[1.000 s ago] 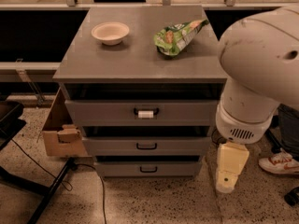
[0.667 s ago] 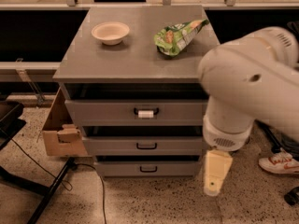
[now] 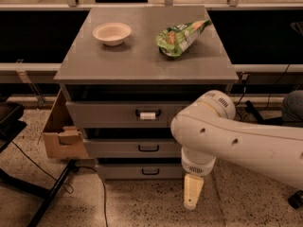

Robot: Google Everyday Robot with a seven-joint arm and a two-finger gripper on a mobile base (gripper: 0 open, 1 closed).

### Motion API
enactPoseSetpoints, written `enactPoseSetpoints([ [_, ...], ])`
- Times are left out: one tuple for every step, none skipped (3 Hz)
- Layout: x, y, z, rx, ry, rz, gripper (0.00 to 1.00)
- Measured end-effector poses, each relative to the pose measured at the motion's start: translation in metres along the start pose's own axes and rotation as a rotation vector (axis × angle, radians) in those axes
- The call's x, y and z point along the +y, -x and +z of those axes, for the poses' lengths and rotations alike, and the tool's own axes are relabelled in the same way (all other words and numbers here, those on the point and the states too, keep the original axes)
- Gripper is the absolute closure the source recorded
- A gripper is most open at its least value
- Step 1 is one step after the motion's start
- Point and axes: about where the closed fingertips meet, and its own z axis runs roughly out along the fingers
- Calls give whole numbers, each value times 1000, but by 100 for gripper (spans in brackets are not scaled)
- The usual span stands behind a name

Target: Open middle drawer

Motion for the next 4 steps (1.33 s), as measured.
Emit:
enactPoseSetpoints([
  [-17, 15, 49, -69, -25, 1, 0],
  [-45, 37, 95, -180, -30, -7, 0],
  [-45, 37, 95, -180, -30, -7, 0],
  [-54, 61, 113, -190, -56, -63, 0],
])
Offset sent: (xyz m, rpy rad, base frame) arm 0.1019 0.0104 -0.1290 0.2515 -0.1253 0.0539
